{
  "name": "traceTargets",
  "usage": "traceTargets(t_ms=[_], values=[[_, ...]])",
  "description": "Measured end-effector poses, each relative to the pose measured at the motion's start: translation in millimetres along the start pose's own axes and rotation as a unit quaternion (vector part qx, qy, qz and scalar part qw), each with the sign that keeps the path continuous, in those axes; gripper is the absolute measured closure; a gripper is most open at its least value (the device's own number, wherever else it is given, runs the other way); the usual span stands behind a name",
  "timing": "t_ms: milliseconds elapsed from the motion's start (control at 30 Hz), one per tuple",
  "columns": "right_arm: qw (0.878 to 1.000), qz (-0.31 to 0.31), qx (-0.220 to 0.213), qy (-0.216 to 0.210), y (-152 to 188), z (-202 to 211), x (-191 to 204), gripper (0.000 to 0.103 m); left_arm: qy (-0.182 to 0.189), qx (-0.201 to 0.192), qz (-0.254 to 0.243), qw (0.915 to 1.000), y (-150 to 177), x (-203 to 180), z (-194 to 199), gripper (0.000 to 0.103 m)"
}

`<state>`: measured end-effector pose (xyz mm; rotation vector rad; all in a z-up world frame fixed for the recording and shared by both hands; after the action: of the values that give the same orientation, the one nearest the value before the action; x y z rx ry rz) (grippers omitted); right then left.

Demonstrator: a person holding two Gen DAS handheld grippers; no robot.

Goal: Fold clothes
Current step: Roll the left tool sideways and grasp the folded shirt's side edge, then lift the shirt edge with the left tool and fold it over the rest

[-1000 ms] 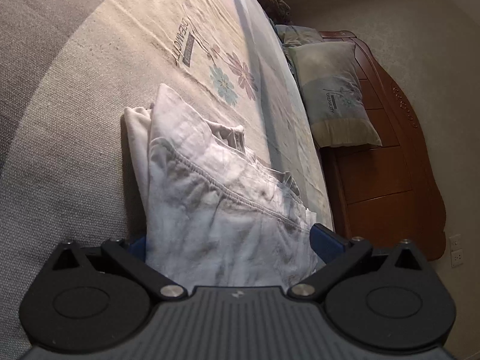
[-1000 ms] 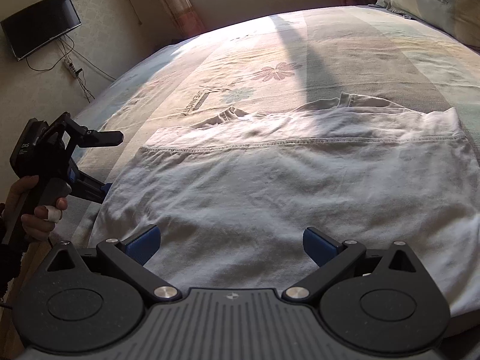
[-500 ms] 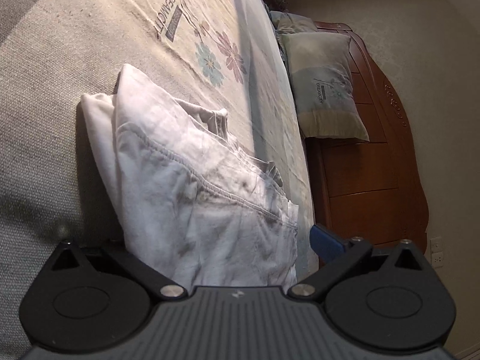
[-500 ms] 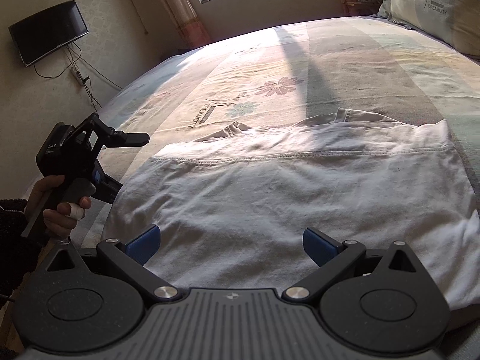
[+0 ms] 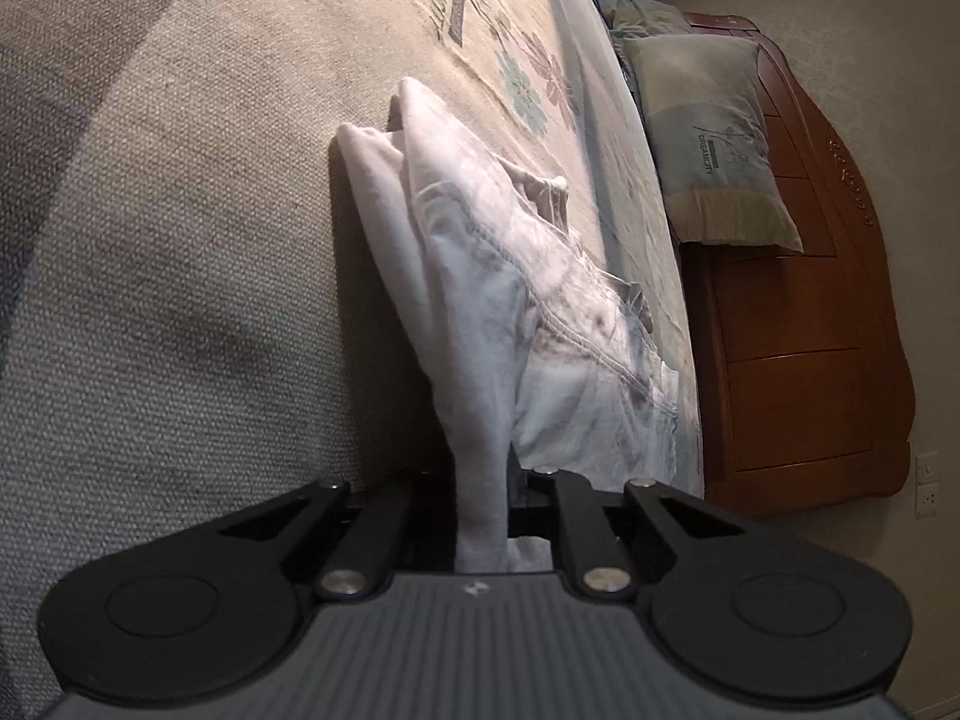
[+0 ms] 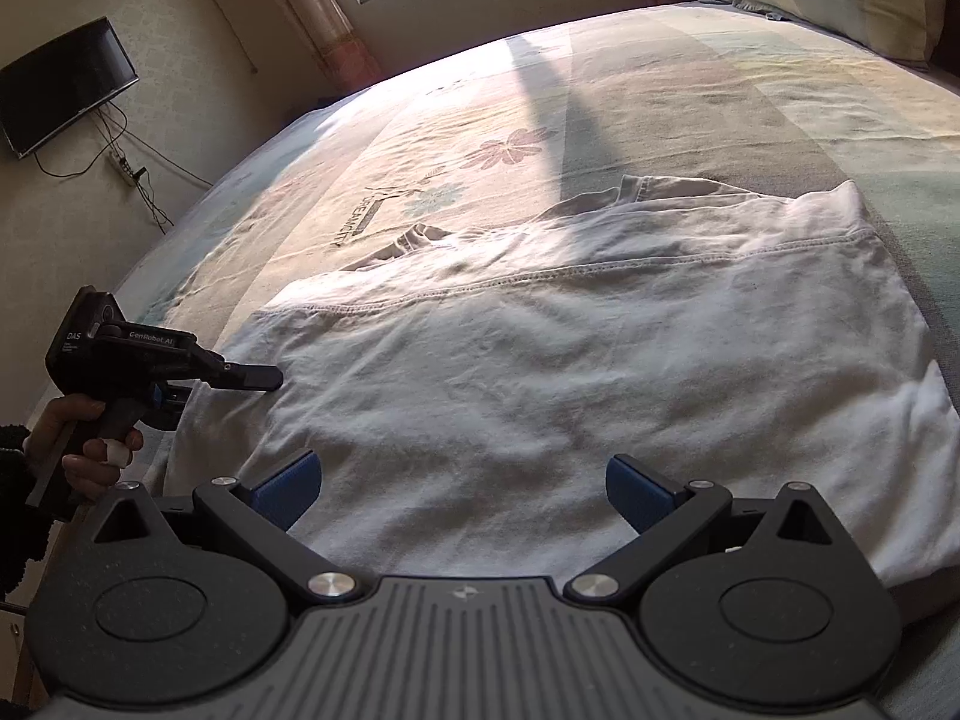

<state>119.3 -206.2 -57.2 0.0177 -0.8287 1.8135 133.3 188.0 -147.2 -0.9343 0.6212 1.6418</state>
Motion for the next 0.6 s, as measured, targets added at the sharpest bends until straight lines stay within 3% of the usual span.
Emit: traceTargets(t_ms=[367, 600], values=[[0.999, 0.003, -0.026, -0.040, -34, -4, 12, 0.000, -0.034, -0.023, -0.032, 0.9986, 7, -15, -4, 0.091], [0.998, -0.018, -0.028, -0.053, -68, -45, 20, 0.000, -0.038, -0.030, -0.041, 0.9980, 7, -17, -4, 0.091]])
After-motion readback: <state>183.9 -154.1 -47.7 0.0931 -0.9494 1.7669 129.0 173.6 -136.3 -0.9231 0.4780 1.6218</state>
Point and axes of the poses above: each gripper's, at about its wrist camera, not at the fingertips, and z roughly against the way its jaws point, x to its left, y to its underside, the point moved 2 cm from there along -z, roughly the way its jaws point, and after that the axes turned 10 degrees about x, right-handed, at the moved point
